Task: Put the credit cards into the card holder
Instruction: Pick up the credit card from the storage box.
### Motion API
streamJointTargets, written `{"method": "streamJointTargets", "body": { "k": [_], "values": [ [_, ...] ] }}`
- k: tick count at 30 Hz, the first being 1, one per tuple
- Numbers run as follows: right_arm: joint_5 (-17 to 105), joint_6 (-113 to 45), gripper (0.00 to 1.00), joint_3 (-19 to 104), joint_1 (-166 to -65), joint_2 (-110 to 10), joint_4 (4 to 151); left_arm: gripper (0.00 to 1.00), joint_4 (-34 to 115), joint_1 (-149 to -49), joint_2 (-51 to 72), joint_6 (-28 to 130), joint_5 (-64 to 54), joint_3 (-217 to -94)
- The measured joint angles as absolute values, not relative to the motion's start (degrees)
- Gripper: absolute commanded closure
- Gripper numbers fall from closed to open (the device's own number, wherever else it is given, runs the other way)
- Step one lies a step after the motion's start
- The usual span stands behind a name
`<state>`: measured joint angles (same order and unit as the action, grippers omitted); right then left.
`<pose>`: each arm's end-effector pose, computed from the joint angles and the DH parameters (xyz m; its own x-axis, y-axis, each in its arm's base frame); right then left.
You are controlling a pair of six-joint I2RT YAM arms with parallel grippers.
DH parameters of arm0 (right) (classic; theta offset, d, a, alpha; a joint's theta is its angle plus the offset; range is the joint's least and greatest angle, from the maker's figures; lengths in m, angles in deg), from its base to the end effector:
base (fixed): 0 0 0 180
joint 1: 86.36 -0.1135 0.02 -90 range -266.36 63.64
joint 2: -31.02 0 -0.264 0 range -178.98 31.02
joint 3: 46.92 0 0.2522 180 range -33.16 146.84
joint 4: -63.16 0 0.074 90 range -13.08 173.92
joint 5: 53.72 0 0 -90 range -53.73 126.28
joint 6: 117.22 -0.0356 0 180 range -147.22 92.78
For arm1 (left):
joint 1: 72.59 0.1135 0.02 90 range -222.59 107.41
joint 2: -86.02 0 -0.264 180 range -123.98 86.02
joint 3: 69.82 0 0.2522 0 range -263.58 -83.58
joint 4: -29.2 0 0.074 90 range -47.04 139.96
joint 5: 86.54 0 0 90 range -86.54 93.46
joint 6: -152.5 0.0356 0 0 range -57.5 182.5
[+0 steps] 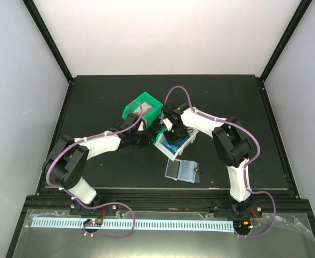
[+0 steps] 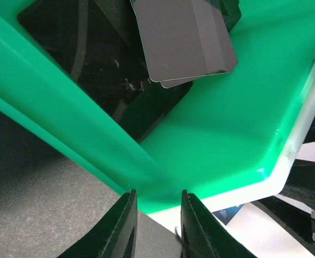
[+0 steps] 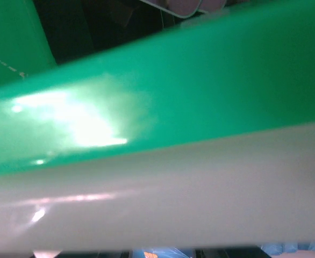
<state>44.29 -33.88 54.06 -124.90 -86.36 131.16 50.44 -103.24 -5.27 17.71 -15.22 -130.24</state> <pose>0.3051 0.2494 0.1680 -0.8460 -0.5271 -0.0808 -0.5331 0.8328 0.1491 0.2597 -0.1671 0.1630 -0.9413 -0.2180 -0.2578 -0.0155 0.7907 -0.6121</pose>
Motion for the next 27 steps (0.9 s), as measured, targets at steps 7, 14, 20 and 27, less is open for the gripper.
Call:
{"method": "streamJointTargets", "body": {
  "k": [7, 14, 20, 27],
  "values": [
    [47.76, -32.66, 0.70, 54.30, -124.73, -84.33, 132.60, 0.76, 48.28, -104.07, -5.09, 16.22, -14.46, -128.40],
    [57.03, -30.25, 0.68, 51.53, -124.92, -78.69, 132.86, 0.77, 47.47, -104.77, -5.09, 15.30, -13.10, -128.31],
    [59.21, -30.08, 0.68, 48.29, -125.19, -78.36, 133.17, 0.77, 46.95, -104.93, -5.09, 14.87, -12.27, -128.05],
    [58.86, -30.36, 0.61, 47.83, -125.27, -78.95, 133.15, 0.77, 46.82, -104.99, -5.09, 14.32, -11.77, -127.77]
  ]
}}
